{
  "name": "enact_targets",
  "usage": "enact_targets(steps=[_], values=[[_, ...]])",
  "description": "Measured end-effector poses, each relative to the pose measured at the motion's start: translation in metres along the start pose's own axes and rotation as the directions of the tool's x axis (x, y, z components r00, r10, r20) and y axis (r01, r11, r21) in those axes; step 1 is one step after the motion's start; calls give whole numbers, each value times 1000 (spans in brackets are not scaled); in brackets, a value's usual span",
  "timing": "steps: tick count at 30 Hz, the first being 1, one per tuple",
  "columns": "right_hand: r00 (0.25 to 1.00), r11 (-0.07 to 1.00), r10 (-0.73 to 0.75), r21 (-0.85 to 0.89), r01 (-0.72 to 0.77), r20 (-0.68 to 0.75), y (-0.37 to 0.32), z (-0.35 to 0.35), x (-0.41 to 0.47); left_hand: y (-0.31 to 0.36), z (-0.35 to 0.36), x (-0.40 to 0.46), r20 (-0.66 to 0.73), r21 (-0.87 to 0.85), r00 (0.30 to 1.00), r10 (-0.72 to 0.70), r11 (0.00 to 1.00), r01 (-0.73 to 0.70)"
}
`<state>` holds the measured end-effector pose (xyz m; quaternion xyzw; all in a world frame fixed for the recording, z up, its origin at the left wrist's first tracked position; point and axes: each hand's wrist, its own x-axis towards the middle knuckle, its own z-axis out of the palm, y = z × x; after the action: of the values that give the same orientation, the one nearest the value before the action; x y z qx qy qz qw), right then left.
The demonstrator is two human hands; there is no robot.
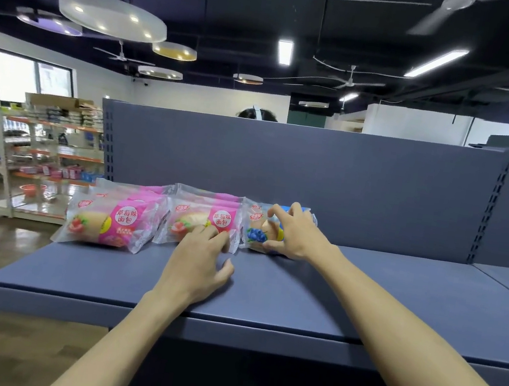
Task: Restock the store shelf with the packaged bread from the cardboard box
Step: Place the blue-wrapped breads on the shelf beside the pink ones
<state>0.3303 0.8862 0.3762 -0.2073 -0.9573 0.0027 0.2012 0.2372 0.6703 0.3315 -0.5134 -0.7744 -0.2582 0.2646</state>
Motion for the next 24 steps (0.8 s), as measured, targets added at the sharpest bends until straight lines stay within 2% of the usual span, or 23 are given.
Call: enact_targets(steps=[8,13,16,21,24], values=[[1000,1000,-8,27,8,-8,-4,-9,-17,0,-2,0,17,-15,1000,-6,1000,6],[996,999,-14,48,10,83,-7,-14,-56,2,-5,-1,16,-19,1000,-11,1000,11],[996,999,-19,30,16,91,-16,-29,-83,9,-15,-2,-3,-29,1000,-7,1000,7],[993,998,-29,66,22,115,-30,-54,-135,34,-36,-41,-142,-48,981,135,989,-143],[987,992,-87,106,73,136,-46,-63,-167,43,-47,-87,-126,-25,960,250,967,-255]])
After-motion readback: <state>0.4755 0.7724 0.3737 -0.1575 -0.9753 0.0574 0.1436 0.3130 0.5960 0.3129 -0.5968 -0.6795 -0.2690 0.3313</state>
